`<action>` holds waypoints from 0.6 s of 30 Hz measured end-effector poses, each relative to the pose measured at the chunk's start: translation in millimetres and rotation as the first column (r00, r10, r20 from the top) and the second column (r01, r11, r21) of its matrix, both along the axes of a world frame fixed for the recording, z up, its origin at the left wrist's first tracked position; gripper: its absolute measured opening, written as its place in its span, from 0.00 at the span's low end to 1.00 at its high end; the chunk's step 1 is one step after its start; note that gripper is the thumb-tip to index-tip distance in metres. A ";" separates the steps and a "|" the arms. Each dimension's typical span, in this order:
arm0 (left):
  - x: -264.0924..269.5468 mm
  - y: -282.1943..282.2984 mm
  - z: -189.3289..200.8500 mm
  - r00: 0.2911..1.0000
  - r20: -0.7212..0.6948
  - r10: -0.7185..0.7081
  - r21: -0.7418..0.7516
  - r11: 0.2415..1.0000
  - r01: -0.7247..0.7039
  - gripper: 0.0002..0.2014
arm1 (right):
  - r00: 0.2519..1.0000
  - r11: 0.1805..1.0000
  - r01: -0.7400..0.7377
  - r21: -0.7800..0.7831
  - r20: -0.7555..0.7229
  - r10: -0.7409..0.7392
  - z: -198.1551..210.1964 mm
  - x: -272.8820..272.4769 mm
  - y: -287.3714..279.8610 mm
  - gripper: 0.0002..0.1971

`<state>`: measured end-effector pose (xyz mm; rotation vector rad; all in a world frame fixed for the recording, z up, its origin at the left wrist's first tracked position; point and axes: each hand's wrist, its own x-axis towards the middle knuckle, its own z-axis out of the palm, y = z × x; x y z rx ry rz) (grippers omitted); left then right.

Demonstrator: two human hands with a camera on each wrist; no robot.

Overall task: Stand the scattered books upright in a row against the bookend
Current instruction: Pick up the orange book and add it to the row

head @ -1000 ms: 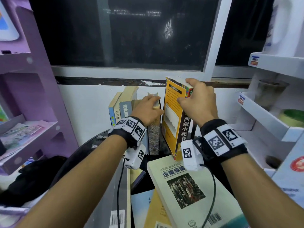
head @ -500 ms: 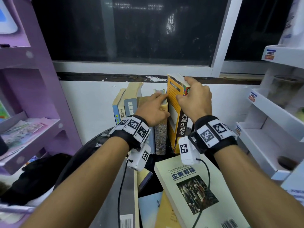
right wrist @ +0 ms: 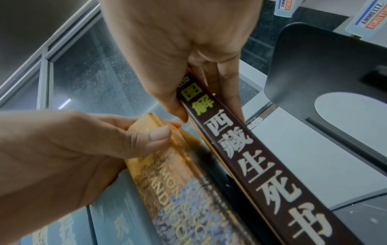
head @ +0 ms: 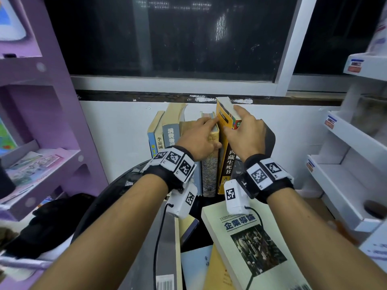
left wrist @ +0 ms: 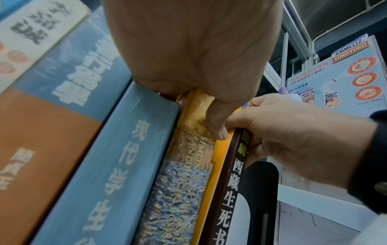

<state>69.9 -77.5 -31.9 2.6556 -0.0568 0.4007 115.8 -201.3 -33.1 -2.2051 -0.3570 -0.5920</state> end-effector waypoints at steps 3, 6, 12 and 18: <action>0.6 -0.3 -0.8 1.000 0.009 -0.001 -0.003 1.000 0.001 0.37 | 1.000 1.000 -0.027 0.008 -0.016 0.027 -5.6 0.4 -0.6 0.29; 2.9 0.1 -1.2 1.000 0.010 0.001 0.000 1.000 -0.001 0.37 | 0.998 0.998 -0.057 -0.004 -0.019 0.057 -5.2 0.4 -1.8 0.28; 4.5 0.9 -2.3 1.000 0.007 0.013 0.015 1.000 -0.013 0.37 | 0.979 0.979 -0.176 -0.099 -0.125 0.163 4.6 1.6 -6.0 0.28; 5.4 0.9 -2.5 1.000 0.009 0.012 0.002 1.000 -0.012 0.38 | 0.931 0.947 -0.310 -0.078 -0.224 0.287 17.8 -2.3 -17.9 0.26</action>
